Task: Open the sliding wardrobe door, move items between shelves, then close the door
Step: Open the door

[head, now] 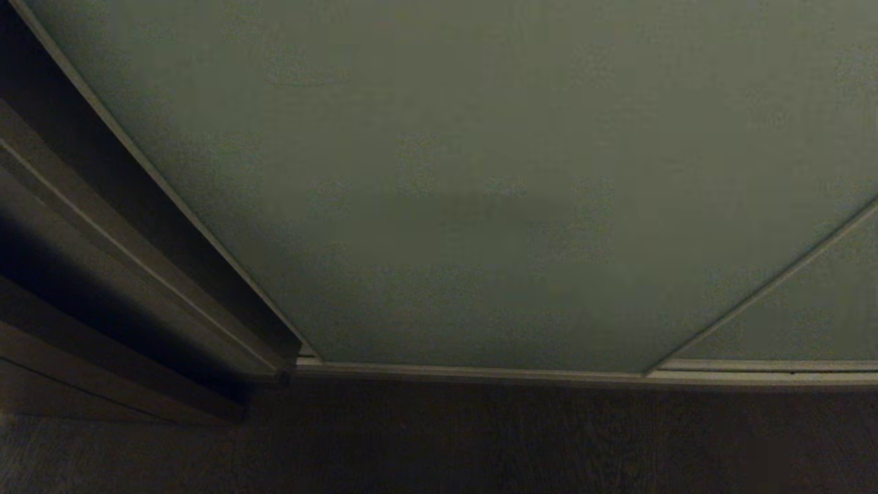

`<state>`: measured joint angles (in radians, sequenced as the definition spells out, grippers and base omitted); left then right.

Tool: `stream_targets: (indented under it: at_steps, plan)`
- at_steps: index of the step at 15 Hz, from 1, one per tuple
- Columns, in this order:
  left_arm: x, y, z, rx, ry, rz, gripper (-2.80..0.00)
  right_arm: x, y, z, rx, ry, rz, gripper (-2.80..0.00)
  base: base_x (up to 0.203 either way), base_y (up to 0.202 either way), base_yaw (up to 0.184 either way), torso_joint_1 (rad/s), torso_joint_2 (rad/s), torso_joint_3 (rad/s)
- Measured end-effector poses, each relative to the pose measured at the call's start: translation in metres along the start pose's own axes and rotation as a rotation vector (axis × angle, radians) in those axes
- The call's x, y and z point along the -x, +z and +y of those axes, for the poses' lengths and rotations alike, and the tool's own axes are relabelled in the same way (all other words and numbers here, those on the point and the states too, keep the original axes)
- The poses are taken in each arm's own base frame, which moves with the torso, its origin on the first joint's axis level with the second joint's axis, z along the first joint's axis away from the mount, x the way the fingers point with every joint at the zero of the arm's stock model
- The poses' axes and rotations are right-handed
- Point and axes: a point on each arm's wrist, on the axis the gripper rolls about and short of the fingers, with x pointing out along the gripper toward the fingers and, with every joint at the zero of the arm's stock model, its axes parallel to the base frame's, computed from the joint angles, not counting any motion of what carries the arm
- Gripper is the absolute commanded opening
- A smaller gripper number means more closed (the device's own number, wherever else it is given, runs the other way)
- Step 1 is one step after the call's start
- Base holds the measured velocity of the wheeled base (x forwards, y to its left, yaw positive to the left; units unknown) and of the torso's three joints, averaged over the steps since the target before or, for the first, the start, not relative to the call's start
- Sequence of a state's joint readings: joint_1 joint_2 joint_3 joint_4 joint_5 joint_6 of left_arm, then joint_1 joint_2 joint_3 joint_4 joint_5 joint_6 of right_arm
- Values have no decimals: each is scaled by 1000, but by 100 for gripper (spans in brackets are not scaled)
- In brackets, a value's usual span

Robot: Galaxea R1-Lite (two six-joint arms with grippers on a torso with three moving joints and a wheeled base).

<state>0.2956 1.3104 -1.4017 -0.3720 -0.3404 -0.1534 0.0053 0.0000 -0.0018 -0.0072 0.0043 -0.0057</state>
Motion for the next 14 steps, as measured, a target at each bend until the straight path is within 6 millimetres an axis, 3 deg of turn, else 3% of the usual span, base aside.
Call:
stream_targets:
  at_steps: [7,14]
  plan:
    - [-9,-2,-28,53,-141,85,-280,0,0,0,0,0,1,-280,0,0,0,0,0,0]
    - [-13,1,-81,153,-363,138,-280,0,0,0,0,0,1,-280,0,0,0,0,0,0]
